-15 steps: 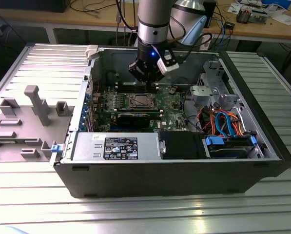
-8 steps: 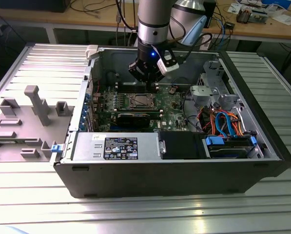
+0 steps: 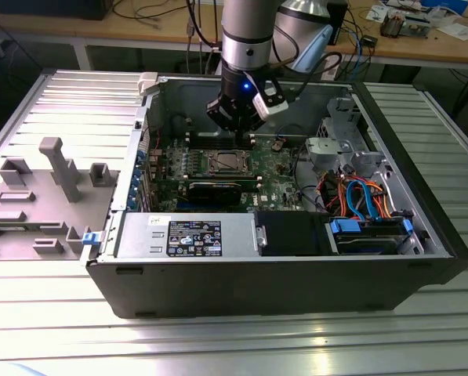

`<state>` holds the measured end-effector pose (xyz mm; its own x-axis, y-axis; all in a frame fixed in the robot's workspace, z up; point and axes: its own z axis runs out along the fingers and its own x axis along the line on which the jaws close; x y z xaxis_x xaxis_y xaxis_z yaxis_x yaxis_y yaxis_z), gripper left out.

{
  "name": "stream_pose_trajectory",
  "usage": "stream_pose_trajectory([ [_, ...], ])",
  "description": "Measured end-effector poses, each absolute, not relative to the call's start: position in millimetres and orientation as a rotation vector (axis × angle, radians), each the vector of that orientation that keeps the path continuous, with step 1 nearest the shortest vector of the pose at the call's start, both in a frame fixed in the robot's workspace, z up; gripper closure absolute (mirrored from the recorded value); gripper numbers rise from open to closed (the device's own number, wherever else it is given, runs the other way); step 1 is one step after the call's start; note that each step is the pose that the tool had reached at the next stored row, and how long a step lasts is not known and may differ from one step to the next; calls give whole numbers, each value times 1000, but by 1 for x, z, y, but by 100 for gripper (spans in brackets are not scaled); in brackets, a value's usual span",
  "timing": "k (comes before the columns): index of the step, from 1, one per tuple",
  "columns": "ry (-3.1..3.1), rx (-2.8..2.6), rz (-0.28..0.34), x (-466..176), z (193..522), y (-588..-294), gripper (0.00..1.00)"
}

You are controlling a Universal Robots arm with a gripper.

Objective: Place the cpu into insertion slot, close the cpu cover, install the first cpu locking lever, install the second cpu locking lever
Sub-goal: 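Install the second cpu locking lever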

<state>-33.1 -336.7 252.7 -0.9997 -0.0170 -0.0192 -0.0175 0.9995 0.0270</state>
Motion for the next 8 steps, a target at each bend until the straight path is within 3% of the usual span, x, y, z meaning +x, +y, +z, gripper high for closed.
stream_pose_trajectory([
  [8, 3122, -27, 42, -33, 253, -337, 89],
])
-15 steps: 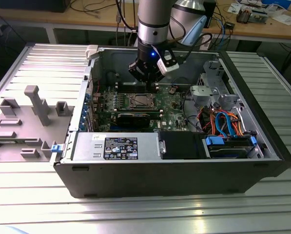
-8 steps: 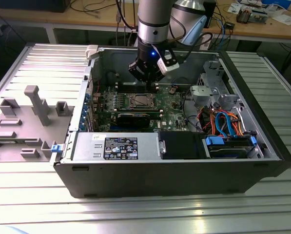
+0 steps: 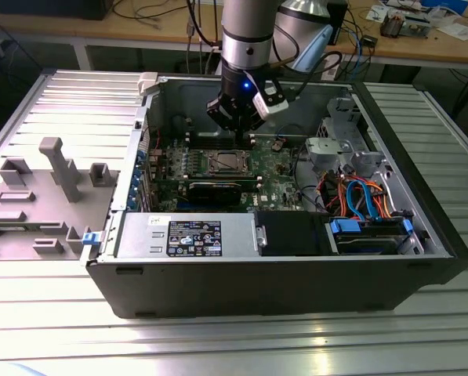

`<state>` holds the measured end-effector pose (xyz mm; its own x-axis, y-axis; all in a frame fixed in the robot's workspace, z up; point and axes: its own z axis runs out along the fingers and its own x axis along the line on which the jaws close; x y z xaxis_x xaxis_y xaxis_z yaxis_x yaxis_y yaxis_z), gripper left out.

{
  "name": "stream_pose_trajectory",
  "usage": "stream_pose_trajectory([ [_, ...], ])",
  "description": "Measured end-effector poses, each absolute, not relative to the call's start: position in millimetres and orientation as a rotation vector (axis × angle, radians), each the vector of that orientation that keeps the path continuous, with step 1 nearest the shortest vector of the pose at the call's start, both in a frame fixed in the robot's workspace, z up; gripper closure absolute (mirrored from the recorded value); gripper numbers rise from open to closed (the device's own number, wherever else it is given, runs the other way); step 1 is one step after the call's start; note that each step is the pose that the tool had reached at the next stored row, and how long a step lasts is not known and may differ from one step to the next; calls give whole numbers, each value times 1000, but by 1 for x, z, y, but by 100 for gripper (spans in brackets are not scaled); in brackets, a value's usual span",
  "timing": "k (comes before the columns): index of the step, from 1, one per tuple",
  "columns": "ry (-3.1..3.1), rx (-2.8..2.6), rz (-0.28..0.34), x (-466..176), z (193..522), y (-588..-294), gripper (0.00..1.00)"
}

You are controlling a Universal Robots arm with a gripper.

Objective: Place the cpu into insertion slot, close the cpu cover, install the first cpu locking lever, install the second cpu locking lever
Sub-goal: 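Install the second cpu locking lever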

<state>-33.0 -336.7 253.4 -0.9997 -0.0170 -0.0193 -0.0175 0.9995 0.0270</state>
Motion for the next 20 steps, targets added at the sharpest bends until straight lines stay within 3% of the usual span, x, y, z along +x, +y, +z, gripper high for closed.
stream_pose_trajectory([
  [20, 3122, -27, 38, -33, 253, -360, 89],
])
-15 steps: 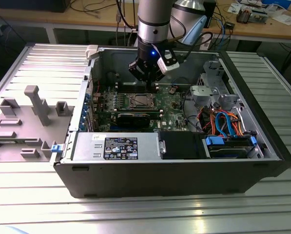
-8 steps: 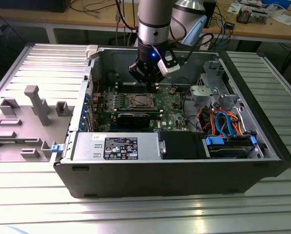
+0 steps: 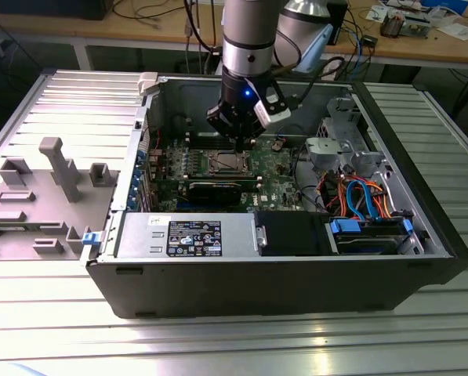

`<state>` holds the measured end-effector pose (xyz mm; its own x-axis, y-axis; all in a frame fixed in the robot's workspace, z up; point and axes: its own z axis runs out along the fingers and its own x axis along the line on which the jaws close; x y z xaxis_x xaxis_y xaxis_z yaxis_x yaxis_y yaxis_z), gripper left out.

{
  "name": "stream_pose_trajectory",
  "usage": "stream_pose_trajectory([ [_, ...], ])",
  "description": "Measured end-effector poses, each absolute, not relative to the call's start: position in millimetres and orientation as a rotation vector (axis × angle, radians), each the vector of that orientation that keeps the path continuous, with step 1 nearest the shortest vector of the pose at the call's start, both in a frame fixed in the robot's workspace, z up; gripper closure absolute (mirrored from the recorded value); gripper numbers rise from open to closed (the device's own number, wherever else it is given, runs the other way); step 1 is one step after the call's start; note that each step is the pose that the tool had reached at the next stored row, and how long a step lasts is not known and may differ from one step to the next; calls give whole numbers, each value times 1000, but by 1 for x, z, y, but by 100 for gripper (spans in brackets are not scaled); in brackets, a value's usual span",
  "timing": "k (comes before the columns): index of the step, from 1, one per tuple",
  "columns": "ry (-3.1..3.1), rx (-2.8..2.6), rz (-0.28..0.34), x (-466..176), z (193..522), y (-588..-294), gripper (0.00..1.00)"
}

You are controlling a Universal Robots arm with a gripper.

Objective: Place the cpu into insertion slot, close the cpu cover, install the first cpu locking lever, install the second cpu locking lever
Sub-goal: 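Install the second cpu locking lever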

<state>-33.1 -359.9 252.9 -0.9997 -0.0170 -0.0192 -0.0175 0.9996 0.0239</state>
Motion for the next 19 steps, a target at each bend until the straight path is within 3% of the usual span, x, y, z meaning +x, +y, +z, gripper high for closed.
stream_pose_trajectory([
  [19, 3129, -41, 38, -53, 240, -380, 89],
])
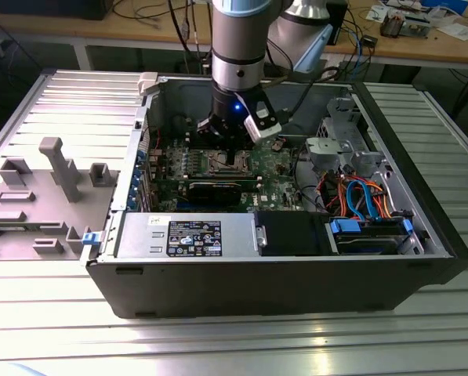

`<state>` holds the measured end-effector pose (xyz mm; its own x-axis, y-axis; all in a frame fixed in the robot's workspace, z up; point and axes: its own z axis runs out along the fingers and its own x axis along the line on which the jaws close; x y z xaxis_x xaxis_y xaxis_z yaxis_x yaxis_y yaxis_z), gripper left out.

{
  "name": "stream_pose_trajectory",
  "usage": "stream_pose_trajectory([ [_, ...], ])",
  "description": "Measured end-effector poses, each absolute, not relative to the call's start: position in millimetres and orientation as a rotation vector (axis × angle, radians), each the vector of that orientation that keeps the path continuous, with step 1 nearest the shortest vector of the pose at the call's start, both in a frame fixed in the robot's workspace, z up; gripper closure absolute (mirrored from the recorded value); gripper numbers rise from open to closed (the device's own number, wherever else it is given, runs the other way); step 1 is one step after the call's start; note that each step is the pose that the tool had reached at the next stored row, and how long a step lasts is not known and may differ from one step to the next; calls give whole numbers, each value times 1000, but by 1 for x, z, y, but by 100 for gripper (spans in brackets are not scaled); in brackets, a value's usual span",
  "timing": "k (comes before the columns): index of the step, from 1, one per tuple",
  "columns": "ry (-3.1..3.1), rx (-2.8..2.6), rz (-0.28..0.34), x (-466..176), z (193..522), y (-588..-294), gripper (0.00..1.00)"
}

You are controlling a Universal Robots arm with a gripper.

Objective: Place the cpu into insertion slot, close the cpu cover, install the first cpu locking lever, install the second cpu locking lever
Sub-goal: 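Install the second cpu locking lever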

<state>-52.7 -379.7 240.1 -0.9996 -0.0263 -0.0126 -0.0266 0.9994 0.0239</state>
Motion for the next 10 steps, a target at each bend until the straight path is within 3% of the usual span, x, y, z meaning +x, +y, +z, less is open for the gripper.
stream_pose_trajectory([
  [10, 3131, -41, 47, -68, 236, -390, 89],
])
